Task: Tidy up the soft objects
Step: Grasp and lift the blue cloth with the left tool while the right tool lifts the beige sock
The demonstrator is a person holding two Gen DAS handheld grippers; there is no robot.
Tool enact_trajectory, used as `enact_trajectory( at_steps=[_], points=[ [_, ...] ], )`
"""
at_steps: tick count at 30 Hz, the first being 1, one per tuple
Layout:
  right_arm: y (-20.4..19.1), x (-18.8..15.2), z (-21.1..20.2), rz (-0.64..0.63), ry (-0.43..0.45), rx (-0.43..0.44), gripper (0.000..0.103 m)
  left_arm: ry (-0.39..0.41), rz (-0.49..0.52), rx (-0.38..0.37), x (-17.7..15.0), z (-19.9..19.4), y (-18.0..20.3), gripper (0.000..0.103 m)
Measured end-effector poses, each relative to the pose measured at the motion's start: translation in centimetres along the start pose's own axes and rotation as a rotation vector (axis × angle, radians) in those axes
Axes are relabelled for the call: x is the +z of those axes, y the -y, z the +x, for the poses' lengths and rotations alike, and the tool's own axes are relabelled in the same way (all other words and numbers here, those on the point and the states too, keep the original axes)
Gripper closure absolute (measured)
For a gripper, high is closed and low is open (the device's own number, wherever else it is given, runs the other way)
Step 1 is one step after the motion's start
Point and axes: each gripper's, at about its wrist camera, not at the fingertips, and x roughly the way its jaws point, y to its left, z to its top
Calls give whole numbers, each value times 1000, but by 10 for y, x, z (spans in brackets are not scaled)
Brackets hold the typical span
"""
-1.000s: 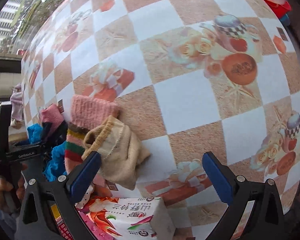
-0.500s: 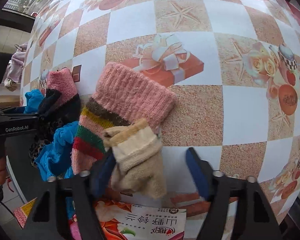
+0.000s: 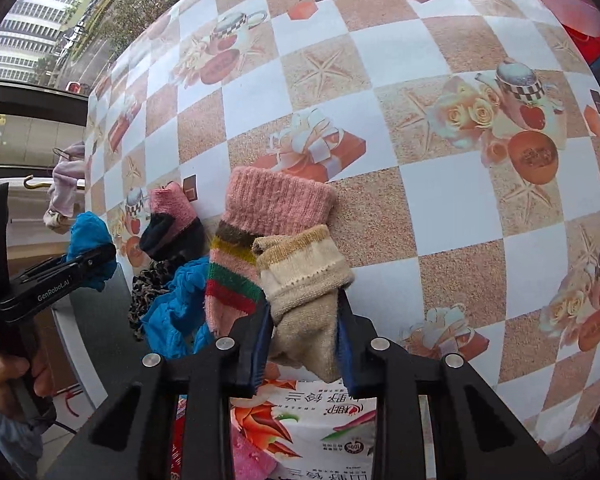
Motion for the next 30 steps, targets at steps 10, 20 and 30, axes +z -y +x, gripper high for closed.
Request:
enact_trajectory(
  at_steps=[10,20,30],
  points=[
    [-3,-20,-34,26,46,33,72,104,46,-59,-44,-48,14,66],
    [-36,-58,-63,6,87,56,72,158,33,-96,-91,-75,4,66],
    [-94,-100,-83,-84,95,90,72,191,24,-112,-149,-94,-12,66]
  ],
)
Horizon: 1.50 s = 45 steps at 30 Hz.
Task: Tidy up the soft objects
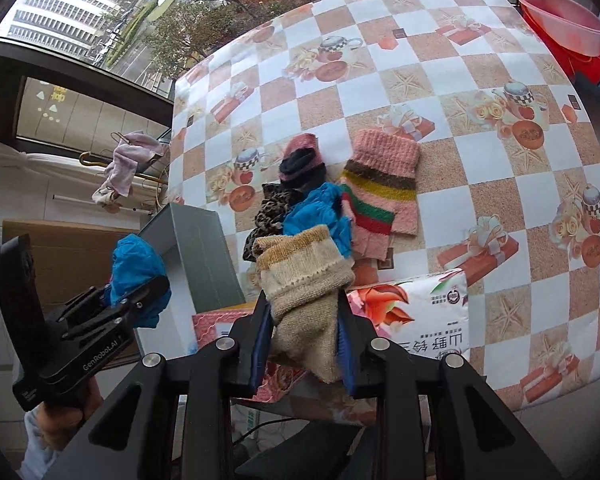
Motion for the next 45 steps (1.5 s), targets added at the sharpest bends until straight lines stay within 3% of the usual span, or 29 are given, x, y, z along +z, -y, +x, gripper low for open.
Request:
enact_trajectory(
  at_steps=[10,16,28,45],
  points=[
    [-58,-28,0,-89,-12,-1,72,-16,-105,-20,-56,-5,-33,65],
    [-92,-39,8,-154,-25,-4,72,-19,-165,17,-85,-6,-63,65],
    [-153,-68,47,-286,-120,3,72,-55,-283,20,-139,-3,-107,65],
    [-186,-92,74,-380,-198,-43,72,-64,-300,-5,-152,3,-114,65]
  ],
)
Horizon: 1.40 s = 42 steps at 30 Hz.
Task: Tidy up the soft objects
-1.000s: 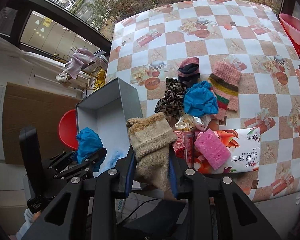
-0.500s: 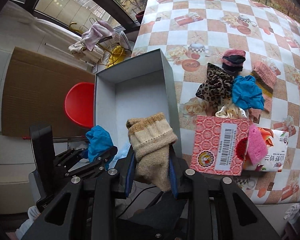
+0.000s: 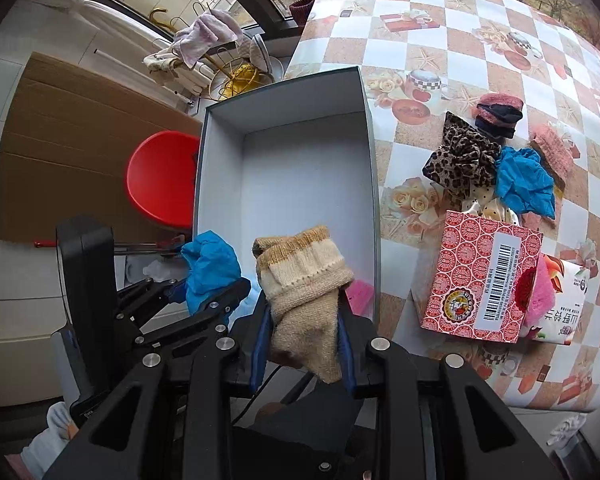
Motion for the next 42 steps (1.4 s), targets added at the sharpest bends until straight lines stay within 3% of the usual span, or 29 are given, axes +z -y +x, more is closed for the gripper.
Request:
enact_trajectory(
  at_steps=[42],
  points=[
    [-13,7,21,-48,-44,-32,72,-16,-25,0,0,9,-12,65]
  ],
)
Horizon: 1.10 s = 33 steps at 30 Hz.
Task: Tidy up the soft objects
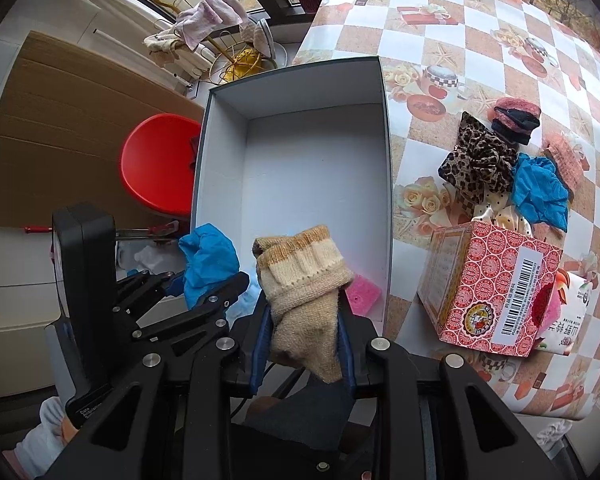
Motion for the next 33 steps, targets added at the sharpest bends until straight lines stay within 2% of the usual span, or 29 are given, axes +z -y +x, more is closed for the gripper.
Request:
enact_trajectory(
  at_steps=[22,33],
  points=[
    [-14,34,52,-69,-49,-113,72,-17,7,52,29,30,-1,65],
    [-12,34,61,-48,-60,-113,72,-52,3,61,28,40,-1,65]
  ],
)
